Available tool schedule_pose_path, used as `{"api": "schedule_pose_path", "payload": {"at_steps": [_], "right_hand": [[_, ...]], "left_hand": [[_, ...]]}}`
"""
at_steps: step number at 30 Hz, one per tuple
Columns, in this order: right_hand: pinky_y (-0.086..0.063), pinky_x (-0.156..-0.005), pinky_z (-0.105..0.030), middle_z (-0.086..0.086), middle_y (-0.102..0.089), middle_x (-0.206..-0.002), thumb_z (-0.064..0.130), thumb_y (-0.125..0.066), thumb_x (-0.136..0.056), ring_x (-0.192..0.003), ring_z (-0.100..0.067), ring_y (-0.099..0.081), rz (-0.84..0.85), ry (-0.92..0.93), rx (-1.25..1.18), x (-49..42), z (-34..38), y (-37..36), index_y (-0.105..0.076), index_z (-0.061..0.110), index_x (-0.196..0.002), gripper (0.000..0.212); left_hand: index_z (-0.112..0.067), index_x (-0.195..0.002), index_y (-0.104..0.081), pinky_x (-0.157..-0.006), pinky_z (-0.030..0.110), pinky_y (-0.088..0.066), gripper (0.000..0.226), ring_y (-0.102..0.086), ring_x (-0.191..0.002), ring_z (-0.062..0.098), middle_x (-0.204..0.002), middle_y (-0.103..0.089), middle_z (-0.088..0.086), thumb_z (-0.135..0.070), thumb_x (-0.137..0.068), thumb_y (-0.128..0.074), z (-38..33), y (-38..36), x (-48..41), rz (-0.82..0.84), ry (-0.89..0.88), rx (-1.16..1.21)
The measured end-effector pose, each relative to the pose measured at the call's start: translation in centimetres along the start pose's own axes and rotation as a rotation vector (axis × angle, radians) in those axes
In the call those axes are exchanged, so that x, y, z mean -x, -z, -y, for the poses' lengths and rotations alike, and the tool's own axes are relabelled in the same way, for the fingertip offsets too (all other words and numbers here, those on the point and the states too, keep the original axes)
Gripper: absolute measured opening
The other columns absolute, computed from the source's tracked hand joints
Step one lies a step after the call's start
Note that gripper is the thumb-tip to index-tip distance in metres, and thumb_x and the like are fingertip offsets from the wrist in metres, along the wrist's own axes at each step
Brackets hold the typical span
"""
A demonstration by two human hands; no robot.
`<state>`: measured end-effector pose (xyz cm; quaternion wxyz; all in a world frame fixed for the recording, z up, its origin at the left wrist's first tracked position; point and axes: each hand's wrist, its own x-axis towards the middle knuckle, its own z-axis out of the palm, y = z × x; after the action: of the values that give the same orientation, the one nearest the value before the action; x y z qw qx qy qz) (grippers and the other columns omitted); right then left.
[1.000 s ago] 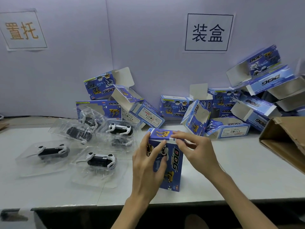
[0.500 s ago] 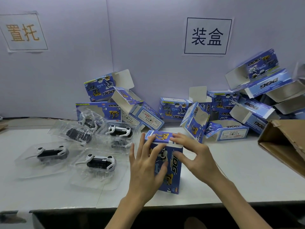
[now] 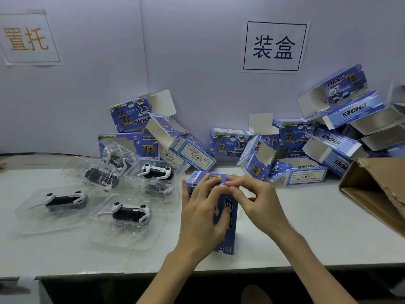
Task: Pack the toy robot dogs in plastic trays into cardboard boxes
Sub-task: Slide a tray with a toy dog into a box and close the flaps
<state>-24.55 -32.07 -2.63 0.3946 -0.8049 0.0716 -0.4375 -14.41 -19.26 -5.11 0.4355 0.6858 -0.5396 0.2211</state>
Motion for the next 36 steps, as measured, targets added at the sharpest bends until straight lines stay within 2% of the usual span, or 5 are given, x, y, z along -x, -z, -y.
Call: {"api": "schedule_pose_path", "payload": {"at_steps": [9, 17, 22, 28, 36], "right_hand": [[-0.054, -0.096, -0.025, 0.011, -0.075, -0.108, 0.007, -0.068, -0.092, -0.111, 0.001, -0.064, 0.054, -0.083, -0.043, -0.7, 0.6, 0.9, -0.077, 0.021, -0.104, 0.02], [-0.056, -0.085, -0.024, 0.007, -0.076, -0.102, 0.012, -0.073, -0.089, -0.106, -0.005, -0.067, 0.034, -0.031, 0.079, -0.7, 0.6, 0.8, -0.077, 0.017, -0.094, 0.008], [-0.052, -0.09, -0.014, 0.017, -0.066, -0.125, 0.008, -0.077, -0.084, -0.125, 0.008, -0.052, 0.153, -0.03, 0.071, 0.6, 0.2, 1.6, -0.071, 0.026, -0.109, 0.031], [-0.051, -0.069, -0.012, 0.011, -0.074, -0.108, 0.012, -0.071, -0.091, -0.112, 0.004, -0.062, 0.047, -0.05, 0.08, -0.1, 0.7, 0.9, -0.076, 0.017, -0.098, 0.011], [-0.058, -0.083, -0.027, 0.007, -0.076, -0.091, 0.012, -0.078, -0.084, -0.09, -0.003, -0.071, -0.03, -0.063, 0.155, -1.4, 1.2, 0.5, -0.078, 0.018, -0.085, 0.006]], "left_hand": [[-0.023, -0.106, -0.069, -0.117, 0.018, 0.004, 0.025, -0.051, -0.127, 0.014, -0.124, -0.06, -0.01, -0.02, -0.081, -0.065, -0.6, 0.3, -0.8, -0.027, 0.045, 0.109], [-0.02, -0.108, -0.066, -0.124, 0.038, -0.01, 0.029, -0.053, -0.124, 0.011, -0.123, -0.062, -0.008, -0.011, -0.081, -0.069, -0.2, 0.5, -0.9, -0.009, 0.015, 0.114], [-0.016, -0.11, -0.064, -0.091, 0.044, -0.051, 0.032, -0.062, -0.103, 0.017, -0.111, -0.066, -0.007, -0.009, -0.081, -0.074, 1.2, 2.6, -2.4, 0.059, -0.04, 0.076], [-0.012, -0.088, -0.07, -0.085, 0.04, -0.053, 0.009, -0.064, -0.1, 0.018, -0.109, -0.07, -0.002, -0.007, -0.083, -0.076, 1.0, 2.0, -2.2, -0.029, -0.153, 0.017], [-0.015, -0.099, -0.073, -0.102, 0.056, -0.042, 0.025, -0.053, -0.112, 0.006, -0.112, -0.067, -0.004, -0.001, -0.078, -0.076, 0.0, -0.1, -1.9, -0.072, -0.023, 0.186]]}}
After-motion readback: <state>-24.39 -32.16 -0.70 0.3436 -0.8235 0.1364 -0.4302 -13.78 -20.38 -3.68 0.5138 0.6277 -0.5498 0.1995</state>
